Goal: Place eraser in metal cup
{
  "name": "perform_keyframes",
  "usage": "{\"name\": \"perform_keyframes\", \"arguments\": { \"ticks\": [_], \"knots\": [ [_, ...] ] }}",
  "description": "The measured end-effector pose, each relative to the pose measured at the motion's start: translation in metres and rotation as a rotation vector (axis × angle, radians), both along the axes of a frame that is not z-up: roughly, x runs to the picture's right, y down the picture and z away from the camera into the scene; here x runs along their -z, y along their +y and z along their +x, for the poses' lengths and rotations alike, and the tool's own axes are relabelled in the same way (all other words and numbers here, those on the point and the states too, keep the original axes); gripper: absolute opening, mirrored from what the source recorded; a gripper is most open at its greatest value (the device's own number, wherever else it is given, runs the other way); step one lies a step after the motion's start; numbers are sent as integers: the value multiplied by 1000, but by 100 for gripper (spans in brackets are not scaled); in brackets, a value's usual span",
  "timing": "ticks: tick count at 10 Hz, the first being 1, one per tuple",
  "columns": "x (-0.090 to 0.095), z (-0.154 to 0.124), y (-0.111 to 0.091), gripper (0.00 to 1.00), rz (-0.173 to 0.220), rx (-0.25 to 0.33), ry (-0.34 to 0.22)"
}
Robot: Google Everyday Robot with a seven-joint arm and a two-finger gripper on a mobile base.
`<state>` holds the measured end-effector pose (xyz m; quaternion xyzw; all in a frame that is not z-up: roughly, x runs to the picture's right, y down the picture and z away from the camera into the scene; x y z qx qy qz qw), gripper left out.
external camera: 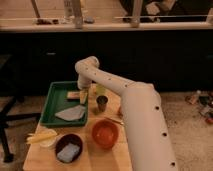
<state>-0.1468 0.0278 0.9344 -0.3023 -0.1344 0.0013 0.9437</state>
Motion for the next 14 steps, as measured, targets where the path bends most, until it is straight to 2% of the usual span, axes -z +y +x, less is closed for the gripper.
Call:
{"name": "perform_keyframes", "arguments": {
  "ticks": [6, 14],
  "knots": [
    [-24, -15, 8, 80, -49, 18, -8],
    [-39, -6, 16, 80, -88, 21, 10]
  ]
}}
